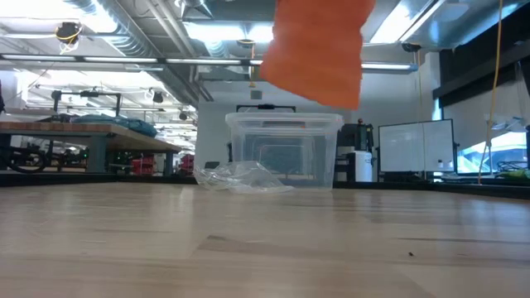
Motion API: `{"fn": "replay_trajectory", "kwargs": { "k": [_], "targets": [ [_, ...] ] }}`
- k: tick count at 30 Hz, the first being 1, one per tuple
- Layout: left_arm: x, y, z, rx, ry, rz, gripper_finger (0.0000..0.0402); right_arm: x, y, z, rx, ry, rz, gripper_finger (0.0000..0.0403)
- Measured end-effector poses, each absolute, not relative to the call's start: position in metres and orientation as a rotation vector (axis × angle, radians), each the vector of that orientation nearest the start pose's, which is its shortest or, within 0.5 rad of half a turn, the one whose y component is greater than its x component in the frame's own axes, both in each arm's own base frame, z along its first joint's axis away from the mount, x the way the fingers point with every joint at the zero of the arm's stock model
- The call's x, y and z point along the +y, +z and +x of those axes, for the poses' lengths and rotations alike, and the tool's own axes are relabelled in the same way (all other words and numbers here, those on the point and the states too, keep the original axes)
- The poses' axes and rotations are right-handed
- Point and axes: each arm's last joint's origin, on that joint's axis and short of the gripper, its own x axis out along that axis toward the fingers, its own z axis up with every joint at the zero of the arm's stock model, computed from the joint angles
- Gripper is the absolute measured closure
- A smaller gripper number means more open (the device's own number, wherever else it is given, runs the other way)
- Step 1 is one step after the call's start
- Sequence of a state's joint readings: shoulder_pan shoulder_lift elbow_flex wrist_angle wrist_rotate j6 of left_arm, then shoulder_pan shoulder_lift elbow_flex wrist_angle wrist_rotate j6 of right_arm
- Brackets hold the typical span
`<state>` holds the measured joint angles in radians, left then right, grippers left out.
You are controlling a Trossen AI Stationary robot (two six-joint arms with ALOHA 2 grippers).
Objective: Roll bandage
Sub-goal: Roll the orange bandage
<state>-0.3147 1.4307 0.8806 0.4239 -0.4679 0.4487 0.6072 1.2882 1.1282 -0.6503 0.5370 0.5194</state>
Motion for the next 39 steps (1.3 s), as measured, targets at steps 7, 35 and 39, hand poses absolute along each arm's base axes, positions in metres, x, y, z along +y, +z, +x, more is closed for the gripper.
{"fn": "replay_trajectory", "kwargs": {
  "k": [7, 35, 39],
  "targets": [
    [-0.085, 0.278, 0.305, 0.127, 0.130, 0.490, 0.0396, 0.125, 0.227, 0.214, 0.393, -0.139, 0.147, 0.0201],
    [-0.085, 0.277, 0.305, 0.145, 0.128, 0.491, 0.0396, 0.114, 0.184, 0.240, 0.341, 0.095, 0.229, 0.0201],
    [-0.085, 0.277, 0.305, 0.144, 0.128, 0.489, 0.0396, 0.113, 0.186, 0.240, 0.322, 0.072, 0.234, 0.0201]
  ]
}}
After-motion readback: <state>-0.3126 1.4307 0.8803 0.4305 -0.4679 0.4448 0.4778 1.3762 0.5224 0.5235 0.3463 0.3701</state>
